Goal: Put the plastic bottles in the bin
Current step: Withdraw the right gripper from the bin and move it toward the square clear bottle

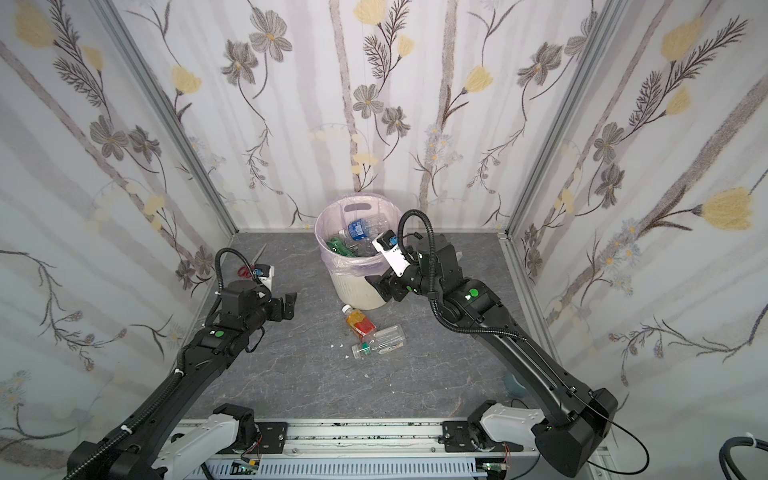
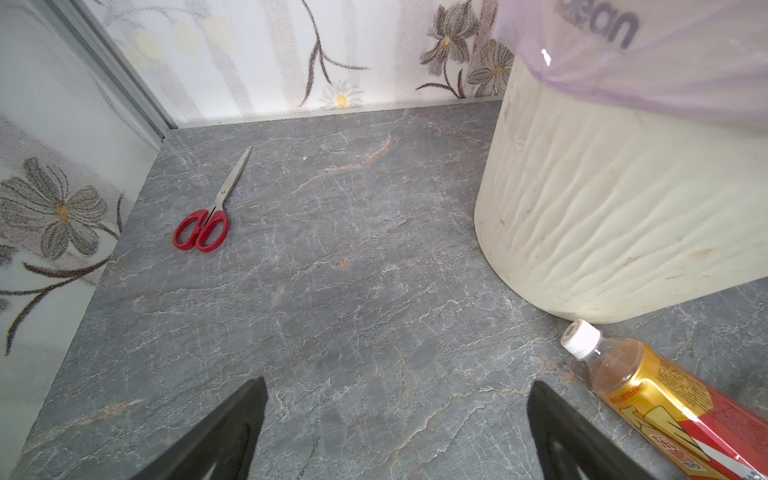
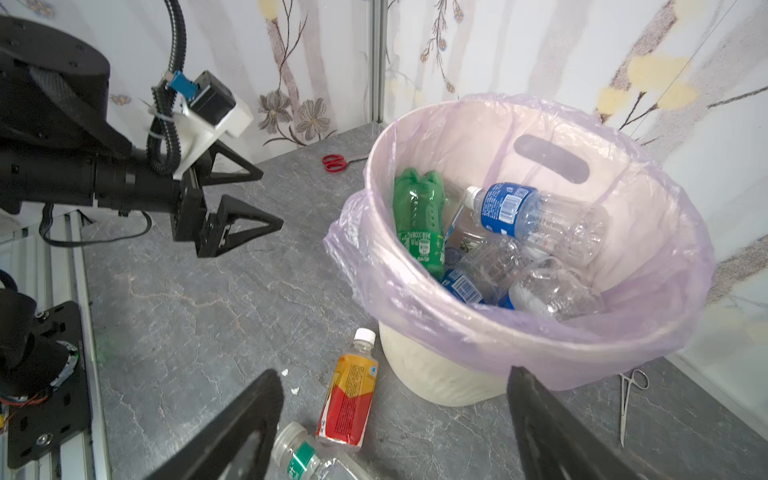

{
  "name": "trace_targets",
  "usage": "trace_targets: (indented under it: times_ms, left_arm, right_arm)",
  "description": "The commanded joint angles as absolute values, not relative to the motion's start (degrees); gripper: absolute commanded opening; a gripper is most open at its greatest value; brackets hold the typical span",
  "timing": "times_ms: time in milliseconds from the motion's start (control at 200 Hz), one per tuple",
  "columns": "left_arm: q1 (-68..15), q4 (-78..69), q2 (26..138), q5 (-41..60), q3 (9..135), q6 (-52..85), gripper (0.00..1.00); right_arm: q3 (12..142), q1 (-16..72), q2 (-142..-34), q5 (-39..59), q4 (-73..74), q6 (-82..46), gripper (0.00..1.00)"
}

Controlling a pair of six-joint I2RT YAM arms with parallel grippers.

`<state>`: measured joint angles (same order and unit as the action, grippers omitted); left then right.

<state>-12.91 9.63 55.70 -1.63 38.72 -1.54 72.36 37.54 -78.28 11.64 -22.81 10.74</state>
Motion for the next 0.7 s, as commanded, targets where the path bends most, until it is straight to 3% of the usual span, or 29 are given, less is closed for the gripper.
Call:
trace_targets:
  times_ms: [0, 695]
  left_arm:
    - [-12.8, 8.0, 55.7, -1.4, 38.7, -1.6, 1.0]
    - [-12.8, 7.7, 55.1, -0.5, 38.2, -1.4, 1.0]
  right_arm:
    - [70.1, 37.8, -77.7, 9.0, -23.5, 13.5, 0.85]
    - [61.3, 43.2, -84.4, 9.7, -30.6, 24.1, 0.87]
